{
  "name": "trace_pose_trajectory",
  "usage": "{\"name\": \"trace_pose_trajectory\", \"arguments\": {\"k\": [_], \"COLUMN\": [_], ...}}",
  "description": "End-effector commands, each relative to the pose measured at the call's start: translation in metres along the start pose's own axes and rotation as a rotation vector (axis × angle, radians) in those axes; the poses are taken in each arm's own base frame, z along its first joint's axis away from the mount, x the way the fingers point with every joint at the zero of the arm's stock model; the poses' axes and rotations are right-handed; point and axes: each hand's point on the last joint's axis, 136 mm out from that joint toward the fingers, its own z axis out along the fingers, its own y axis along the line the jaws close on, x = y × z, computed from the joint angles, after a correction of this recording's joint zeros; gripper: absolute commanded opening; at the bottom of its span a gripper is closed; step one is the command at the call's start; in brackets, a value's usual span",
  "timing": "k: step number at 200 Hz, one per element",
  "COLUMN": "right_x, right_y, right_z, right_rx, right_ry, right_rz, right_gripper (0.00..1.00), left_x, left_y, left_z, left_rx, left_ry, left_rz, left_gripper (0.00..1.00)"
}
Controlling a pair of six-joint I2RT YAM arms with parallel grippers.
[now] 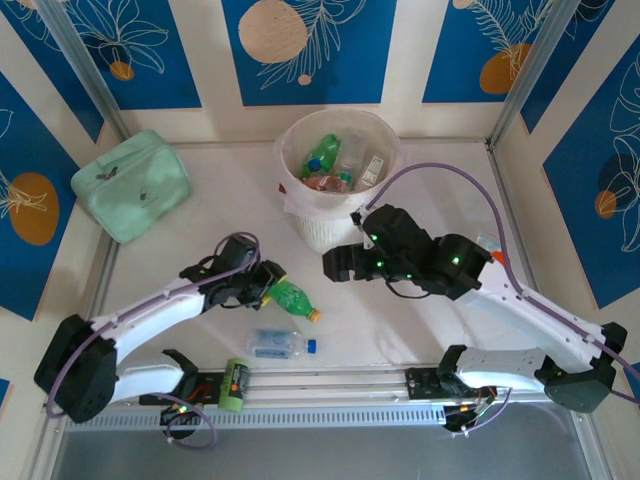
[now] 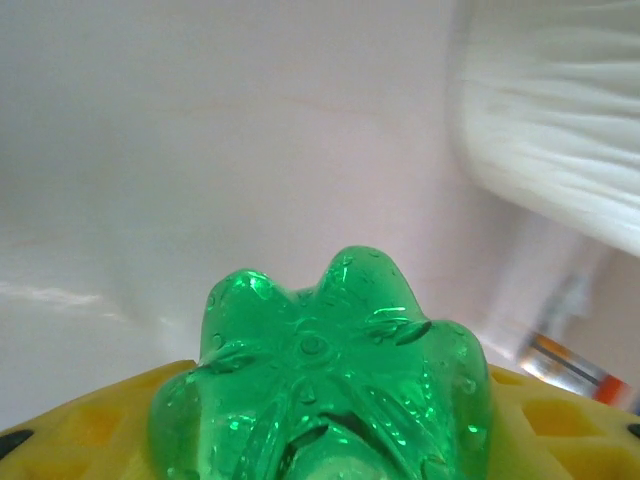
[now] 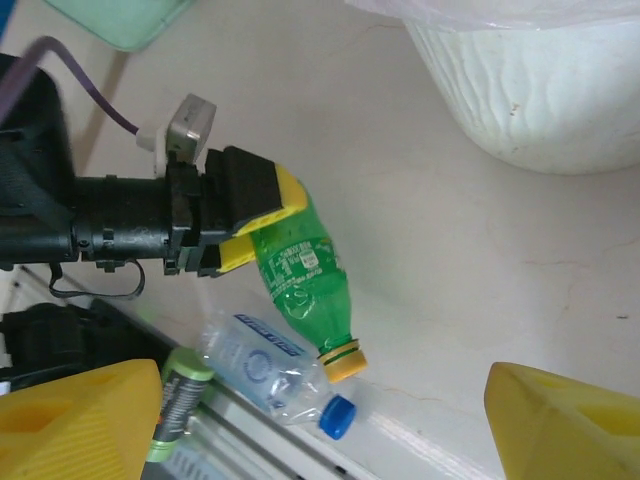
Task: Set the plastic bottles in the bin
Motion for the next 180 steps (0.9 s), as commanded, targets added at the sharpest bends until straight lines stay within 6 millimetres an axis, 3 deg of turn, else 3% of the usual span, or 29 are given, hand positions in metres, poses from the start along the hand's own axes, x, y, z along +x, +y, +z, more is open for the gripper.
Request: {"name": "trace_pose_trajectory", "arguments": {"k": [1, 27, 57, 93, 135, 180], "right_x": [-0.002, -0.015, -0.030, -0.035, -0.030, -0.027], "right_y": [0.017, 0.027, 0.039, 0.040, 0.035, 0.020], "right_z": [-0.008, -0.025, -0.051, -0.073, -0.081, -0.098], "right_rx": [-0.115, -0.191, -0.244, -0.273, -0.279, -0.249], "right_ry": [0.007, -0.042, -0.109, -0.175, -0.205, -0.267], "right_rz": [0.038, 0.055, 0.035, 0.033, 0.054, 0.069], "right_gripper": [0.85, 0.85, 0.85, 0.85, 0.85, 0.85], "left_x": [-0.007, -0.019, -0.035, -0.061, -0.122, -0.132], "left_y": [-0.055, -0.094, -0.140, -0.213, -0.271, -0.331], "left_z": [-0.038, -0.092, -0.150, -0.192, -0.191, -0.147], "left_rx": [0.234, 0.430, 0.531, 0.594, 0.615, 0.620], "left_ry": [-0.021, -0.074, -0.148, -0.262, -0.469, -0.522], "left_rz": [0.087, 0.122, 0.215, 0.297, 0.104, 0.077], "left_gripper": [0.44, 0.44, 0.43, 0.42, 0.39, 0.38]}}
